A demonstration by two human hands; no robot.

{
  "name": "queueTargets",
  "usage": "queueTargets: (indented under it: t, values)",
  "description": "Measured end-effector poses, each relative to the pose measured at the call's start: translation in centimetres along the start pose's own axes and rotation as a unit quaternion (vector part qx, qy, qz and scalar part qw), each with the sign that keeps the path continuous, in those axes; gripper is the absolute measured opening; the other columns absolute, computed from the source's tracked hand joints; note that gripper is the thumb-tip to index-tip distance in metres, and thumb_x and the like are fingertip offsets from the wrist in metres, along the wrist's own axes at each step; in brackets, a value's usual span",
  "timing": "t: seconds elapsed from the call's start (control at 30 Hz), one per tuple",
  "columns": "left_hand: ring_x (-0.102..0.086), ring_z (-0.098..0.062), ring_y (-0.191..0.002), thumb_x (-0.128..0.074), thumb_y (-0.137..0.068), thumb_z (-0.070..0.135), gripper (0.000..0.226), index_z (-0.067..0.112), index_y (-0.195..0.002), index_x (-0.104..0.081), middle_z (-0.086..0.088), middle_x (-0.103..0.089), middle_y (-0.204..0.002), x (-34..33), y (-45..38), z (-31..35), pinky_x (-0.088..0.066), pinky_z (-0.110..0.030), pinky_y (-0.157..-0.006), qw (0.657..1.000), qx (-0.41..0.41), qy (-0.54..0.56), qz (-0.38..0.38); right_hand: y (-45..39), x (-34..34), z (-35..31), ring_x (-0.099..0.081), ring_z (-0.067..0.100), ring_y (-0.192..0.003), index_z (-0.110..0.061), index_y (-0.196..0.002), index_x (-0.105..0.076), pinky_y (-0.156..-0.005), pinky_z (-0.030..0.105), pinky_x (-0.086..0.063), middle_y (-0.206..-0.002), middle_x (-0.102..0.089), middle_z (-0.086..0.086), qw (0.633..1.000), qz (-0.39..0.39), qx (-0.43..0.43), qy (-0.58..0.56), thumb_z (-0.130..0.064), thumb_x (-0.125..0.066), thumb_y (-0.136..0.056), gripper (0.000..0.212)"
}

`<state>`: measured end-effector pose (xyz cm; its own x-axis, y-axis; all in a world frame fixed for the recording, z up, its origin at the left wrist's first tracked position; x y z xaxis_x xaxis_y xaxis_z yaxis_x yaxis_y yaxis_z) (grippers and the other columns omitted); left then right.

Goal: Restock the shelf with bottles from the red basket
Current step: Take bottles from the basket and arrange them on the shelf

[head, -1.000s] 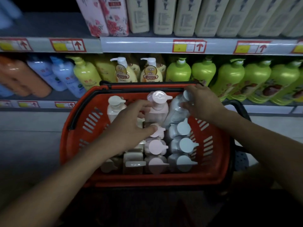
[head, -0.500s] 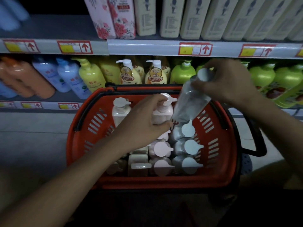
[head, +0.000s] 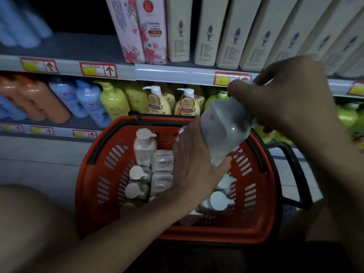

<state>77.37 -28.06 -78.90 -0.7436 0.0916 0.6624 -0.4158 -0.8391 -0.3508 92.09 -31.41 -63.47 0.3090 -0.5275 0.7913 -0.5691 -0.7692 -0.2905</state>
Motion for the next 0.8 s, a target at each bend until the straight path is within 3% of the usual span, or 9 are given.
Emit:
queueTargets:
  t: [0.1,0.17,0.23,0.33,0.4,0.53,0.67,0.73,0.8]
  values:
    - [-0.055,-0.004,-0.110,-0.086,-0.059,0.047,0.099,0.031,-0.140,-0.032,0.020,-0.053,-0.122,0.3,-1.3,-1.5,-0.054,-0.032,-0.084,0.995,0.042,0.087,-0.005,0.2,-1.2,-0.6,-0.070,0.040,-0.077,-0.002,-0.085,-0.074,-0.064,0.043,-0.057,-0.077,-0.070,0.026,0.999,-0.008,0.033,-0.010,-0.061,-0.069,-0.074,0.061]
    - [-0.063,0.005,-0.100,-0.090,-0.055,0.042,0.101,0.043,-0.132,-0.024,0.036,-0.055,-0.113,-0.3,-2.2,-2.2,-0.060,-0.028,-0.071,0.979,0.072,0.172,-0.086,0.3,-2.8,0.2,-0.066,0.024,-0.061,-0.014,-0.086,-0.076,-0.057,0.034,-0.049,-0.068,-0.069,0.017,0.987,-0.071,0.017,-0.142,-0.070,-0.073,-0.075,0.057]
    - [-0.062,0.014,-0.097,-0.091,-0.051,0.038,0.099,0.048,-0.122,-0.023,0.044,-0.054,-0.108,-0.5,-2.5,-2.5,-0.058,-0.021,-0.064,0.958,0.102,0.221,-0.150,0.5,-3.9,1.7,-0.055,0.016,-0.049,-0.019,-0.092,-0.077,-0.049,0.029,-0.042,-0.068,-0.066,0.025,0.953,-0.097,-0.016,-0.286,-0.066,-0.077,-0.076,0.050]
    - [-0.070,-0.009,-0.105,-0.091,-0.051,0.026,0.093,0.037,-0.131,-0.043,0.015,-0.069,-0.114,-0.8,-2.5,-2.3,-0.062,-0.040,-0.081,0.895,0.162,0.354,-0.218,1.0,-5.2,3.4,-0.055,0.007,-0.050,-0.020,-0.099,-0.074,-0.048,0.020,-0.043,-0.062,-0.065,0.009,0.934,-0.082,-0.025,-0.348,-0.051,-0.081,-0.082,0.036]
    - [-0.071,-0.025,-0.109,-0.082,-0.058,0.016,0.074,0.026,-0.128,-0.060,-0.005,-0.073,-0.117,-0.7,-2.1,-1.6,-0.060,-0.047,-0.089,0.822,0.198,0.475,-0.246,1.7,-6.8,3.3,-0.056,0.006,-0.054,-0.019,-0.109,-0.071,-0.052,0.020,-0.045,-0.061,-0.058,-0.003,0.913,-0.109,-0.036,-0.392,-0.051,-0.081,-0.081,0.044]
    - [-0.063,-0.039,-0.111,-0.056,-0.060,0.008,0.071,0.006,-0.130,-0.064,-0.020,-0.069,-0.117,-0.1,-1.6,-1.9,-0.046,-0.057,-0.109,0.678,0.298,0.631,-0.231,2.8,-8.2,3.2,-0.064,0.019,-0.067,-0.029,-0.113,-0.071,-0.060,0.027,-0.056,-0.074,-0.060,0.007,0.897,-0.152,-0.059,-0.411,-0.058,-0.087,-0.067,0.056]
    - [-0.061,-0.041,-0.114,-0.047,-0.064,0.012,0.078,0.001,-0.140,-0.054,-0.025,-0.063,-0.130,2.2,-2.9,-2.1,-0.045,-0.056,-0.108,0.657,0.308,0.658,-0.202,5.8,-11.7,2.9,-0.077,0.022,-0.097,-0.024,-0.109,-0.078,-0.091,0.045,-0.061,-0.103,-0.080,0.002,0.862,-0.324,-0.102,-0.377,-0.049,-0.085,-0.072,0.045]
    - [-0.062,-0.040,-0.113,-0.047,-0.065,0.012,0.076,0.001,-0.140,-0.055,-0.024,-0.063,-0.132,3.3,-3.2,-2.0,-0.048,-0.054,-0.105,0.657,0.305,0.668,-0.174,7.2,-12.7,1.7,-0.077,0.025,-0.102,-0.015,-0.113,-0.078,-0.089,0.040,-0.061,-0.109,-0.080,0.007,0.799,-0.376,-0.134,-0.450,-0.036,-0.079,-0.085,0.035]
    - [-0.061,-0.040,-0.114,-0.049,-0.065,0.012,0.076,0.002,-0.140,-0.055,-0.025,-0.063,-0.134,4.2,-3.3,-1.6,-0.047,-0.055,-0.107,0.653,0.301,0.675,-0.165,7.0,-12.3,0.7,-0.076,0.030,-0.102,-0.007,-0.113,-0.077,-0.082,0.036,-0.062,-0.110,-0.079,0.012,0.771,-0.359,-0.151,-0.504,-0.028,-0.078,-0.088,0.033]
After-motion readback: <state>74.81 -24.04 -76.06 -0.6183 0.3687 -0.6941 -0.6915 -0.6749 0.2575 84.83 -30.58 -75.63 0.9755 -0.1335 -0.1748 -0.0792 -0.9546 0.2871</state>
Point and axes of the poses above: each hand's wrist, its own y-axis away from the middle knuckle, its own x-axis out of the back of the hand, z = x × y, the point moved 10 cm from there along -y, towards the middle knuckle
